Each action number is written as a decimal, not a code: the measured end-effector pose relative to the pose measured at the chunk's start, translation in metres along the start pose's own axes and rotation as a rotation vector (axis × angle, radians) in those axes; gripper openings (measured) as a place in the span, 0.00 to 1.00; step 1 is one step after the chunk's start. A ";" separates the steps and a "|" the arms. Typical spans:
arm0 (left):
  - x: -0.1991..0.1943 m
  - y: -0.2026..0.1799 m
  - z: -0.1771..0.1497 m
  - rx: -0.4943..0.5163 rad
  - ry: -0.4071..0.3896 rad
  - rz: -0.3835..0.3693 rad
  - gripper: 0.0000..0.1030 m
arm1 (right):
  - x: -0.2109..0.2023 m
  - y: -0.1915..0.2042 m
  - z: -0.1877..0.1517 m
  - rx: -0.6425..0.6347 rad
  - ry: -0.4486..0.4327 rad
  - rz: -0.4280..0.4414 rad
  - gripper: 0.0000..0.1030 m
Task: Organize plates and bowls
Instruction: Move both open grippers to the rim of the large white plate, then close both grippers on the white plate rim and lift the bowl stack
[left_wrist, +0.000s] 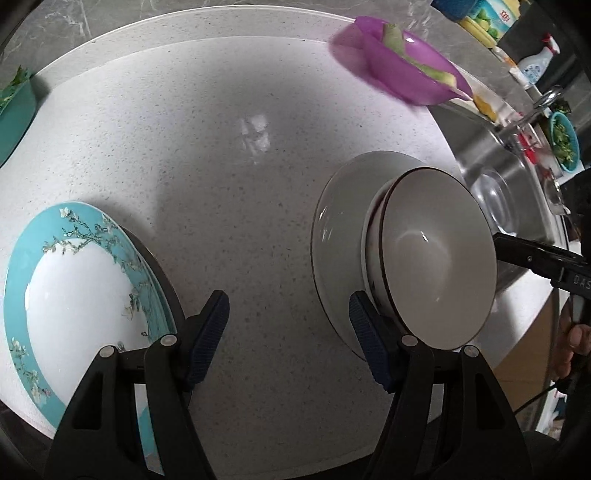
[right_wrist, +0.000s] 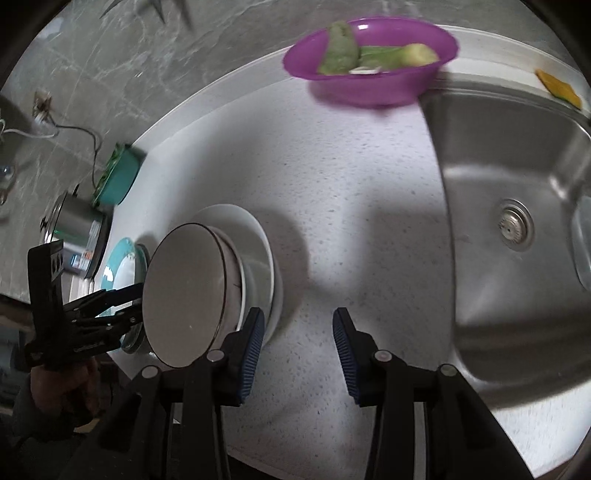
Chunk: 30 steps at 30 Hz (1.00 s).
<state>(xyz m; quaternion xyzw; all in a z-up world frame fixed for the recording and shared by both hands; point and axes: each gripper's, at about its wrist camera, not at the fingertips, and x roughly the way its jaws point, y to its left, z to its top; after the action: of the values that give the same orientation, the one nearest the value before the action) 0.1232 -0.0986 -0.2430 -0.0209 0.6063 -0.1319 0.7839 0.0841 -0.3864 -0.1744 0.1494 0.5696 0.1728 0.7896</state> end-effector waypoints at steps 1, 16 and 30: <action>0.002 -0.002 0.000 0.000 0.000 0.007 0.64 | 0.001 0.000 0.000 -0.008 0.005 0.003 0.42; 0.025 -0.008 0.028 0.135 -0.028 0.073 0.64 | 0.020 0.002 0.001 -0.052 0.066 0.014 0.40; 0.048 -0.019 0.062 0.304 0.079 -0.001 0.61 | 0.014 -0.002 -0.021 0.070 0.043 0.045 0.33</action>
<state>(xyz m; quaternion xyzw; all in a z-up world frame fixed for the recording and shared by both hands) 0.1903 -0.1359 -0.2682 0.1031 0.6097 -0.2231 0.7536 0.0683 -0.3810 -0.1935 0.1859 0.5885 0.1735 0.7674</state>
